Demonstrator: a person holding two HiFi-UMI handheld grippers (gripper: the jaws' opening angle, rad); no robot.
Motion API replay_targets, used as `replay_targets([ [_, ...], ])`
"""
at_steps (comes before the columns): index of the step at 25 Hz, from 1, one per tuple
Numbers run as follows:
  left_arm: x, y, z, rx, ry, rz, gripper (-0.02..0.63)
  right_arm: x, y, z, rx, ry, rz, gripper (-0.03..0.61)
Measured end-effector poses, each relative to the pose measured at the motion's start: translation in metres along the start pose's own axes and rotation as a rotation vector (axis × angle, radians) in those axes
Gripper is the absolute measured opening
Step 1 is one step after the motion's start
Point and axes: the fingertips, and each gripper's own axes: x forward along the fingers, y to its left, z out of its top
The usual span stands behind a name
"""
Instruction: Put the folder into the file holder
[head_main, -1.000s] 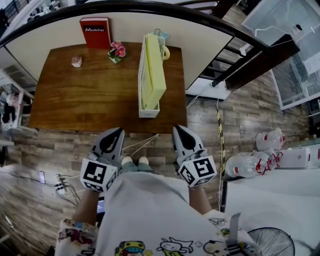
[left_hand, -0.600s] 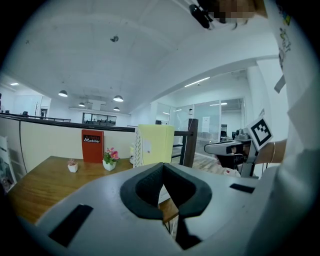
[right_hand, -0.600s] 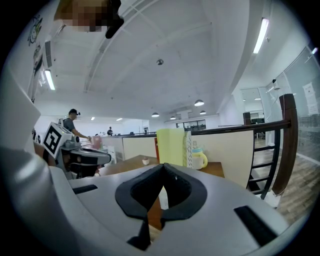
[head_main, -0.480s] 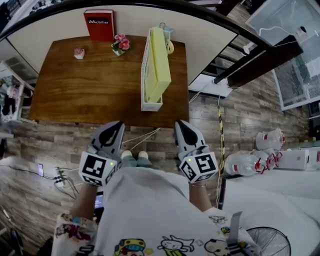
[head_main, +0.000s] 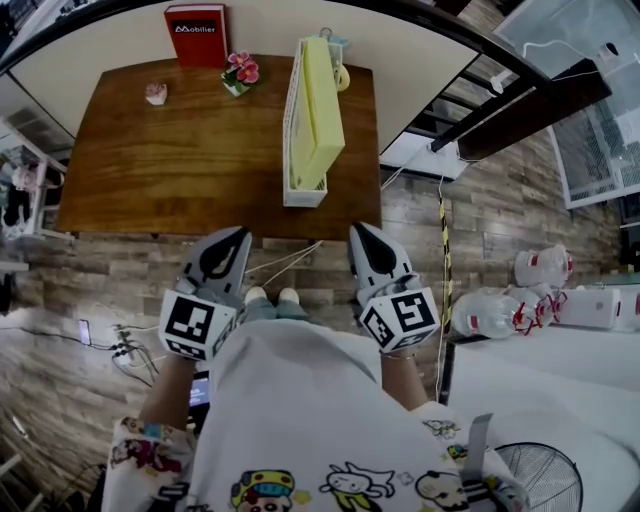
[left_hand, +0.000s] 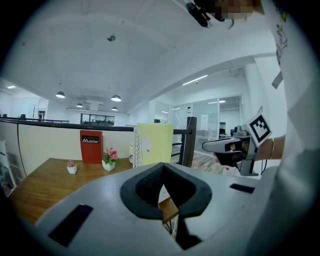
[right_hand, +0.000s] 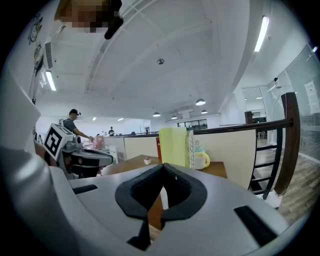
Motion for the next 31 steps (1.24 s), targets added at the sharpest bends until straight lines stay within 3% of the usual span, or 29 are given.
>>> replay_targets([
  [26, 0.0102, 0.0029, 0.0011, 0.024, 0.012, -0.016, 0.003, 0.0054, -0.0005, -0.0047, 0.009, 0.016, 0.001, -0.002],
  [31, 0.0102, -0.0002, 0.0020, -0.012, 0.025, -0.017, 0.003, 0.0036, -0.0018, -0.0036, 0.012, 0.026, -0.001, -0.002],
])
